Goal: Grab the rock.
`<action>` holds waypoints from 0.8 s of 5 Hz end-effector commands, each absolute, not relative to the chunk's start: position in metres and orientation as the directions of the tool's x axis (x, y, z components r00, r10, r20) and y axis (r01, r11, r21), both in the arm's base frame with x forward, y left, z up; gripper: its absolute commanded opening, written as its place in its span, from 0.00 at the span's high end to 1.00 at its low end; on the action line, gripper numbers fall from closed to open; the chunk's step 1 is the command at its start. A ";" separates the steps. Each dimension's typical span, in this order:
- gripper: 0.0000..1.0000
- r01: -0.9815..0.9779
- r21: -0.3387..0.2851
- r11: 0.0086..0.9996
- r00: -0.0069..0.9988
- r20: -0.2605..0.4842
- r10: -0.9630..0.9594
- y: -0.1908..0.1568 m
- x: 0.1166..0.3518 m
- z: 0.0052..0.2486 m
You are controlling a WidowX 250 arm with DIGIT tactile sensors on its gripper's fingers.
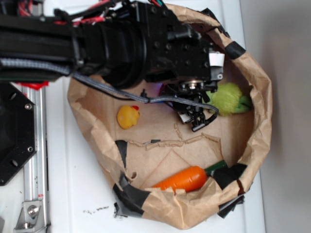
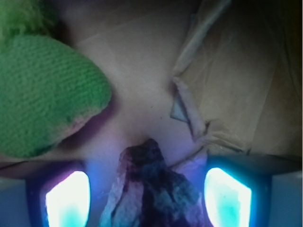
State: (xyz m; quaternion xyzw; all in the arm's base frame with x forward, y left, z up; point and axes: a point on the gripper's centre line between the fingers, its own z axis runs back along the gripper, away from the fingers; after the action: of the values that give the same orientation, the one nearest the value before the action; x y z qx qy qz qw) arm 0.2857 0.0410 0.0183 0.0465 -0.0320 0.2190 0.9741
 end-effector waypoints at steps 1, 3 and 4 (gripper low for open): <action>1.00 -0.407 0.085 0.909 0.906 0.164 0.390 0.038 0.292 0.011; 1.00 -0.375 0.086 0.923 0.917 0.181 0.356 0.032 0.281 0.022; 1.00 -0.371 0.059 0.927 0.914 0.198 0.354 0.031 0.274 0.034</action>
State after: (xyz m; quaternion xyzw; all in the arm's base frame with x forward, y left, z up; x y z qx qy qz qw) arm 0.2716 0.0290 0.0229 0.0515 -0.0668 0.1898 0.9782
